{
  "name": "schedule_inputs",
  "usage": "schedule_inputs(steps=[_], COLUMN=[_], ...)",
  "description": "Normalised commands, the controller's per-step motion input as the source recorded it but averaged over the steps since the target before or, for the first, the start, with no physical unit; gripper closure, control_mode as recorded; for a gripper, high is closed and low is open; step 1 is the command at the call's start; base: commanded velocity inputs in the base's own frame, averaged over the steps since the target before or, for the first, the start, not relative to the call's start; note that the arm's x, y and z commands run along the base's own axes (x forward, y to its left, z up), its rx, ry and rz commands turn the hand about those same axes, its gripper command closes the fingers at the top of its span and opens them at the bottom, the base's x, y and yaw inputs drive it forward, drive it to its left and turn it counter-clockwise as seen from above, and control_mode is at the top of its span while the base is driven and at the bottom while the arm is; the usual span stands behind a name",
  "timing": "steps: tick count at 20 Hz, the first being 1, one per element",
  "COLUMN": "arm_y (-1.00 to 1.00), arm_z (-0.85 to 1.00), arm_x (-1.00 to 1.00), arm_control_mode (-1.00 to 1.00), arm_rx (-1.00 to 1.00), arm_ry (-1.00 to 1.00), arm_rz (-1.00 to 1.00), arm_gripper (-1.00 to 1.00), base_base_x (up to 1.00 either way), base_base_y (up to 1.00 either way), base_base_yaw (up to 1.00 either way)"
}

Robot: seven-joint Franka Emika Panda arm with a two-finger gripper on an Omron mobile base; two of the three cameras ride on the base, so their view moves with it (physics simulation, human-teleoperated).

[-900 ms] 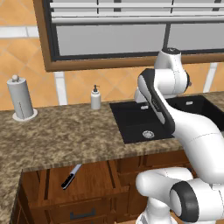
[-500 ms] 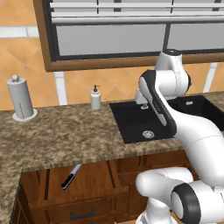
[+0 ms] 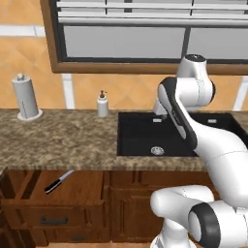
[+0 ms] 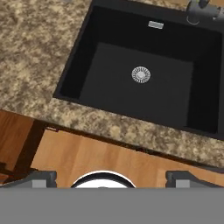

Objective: Pick up the knife from the drawer and place it on the cutting board. Then place the meat from the plate to the cutting board.

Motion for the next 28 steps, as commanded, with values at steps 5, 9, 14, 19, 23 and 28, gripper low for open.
schedule_inputs(steps=[5,9,14,19,23,28], arm_y=[0.00,0.00,0.00,0.00,0.00,0.00], arm_z=[0.00,0.00,0.00,0.00,0.00,0.00], arm_x=[0.00,0.00,0.00,0.00,0.00,0.00], arm_control_mode=[1.00,1.00,1.00,1.00,1.00,1.00], arm_rx=[0.00,0.00,0.00,0.00,0.00,0.00], arm_ry=[0.00,0.00,0.00,0.00,0.00,0.00], arm_rz=[0.00,0.00,0.00,0.00,0.00,0.00], arm_gripper=[-1.00,-1.00,-1.00,-1.00,-1.00,-1.00], base_base_x=[-0.15,-0.11,-0.06,0.00,0.00,-0.04], base_base_y=[-0.18,0.00,0.00,-0.17,-0.65,-0.91], base_base_yaw=[0.83,0.93,0.91,0.82,0.59,0.22])
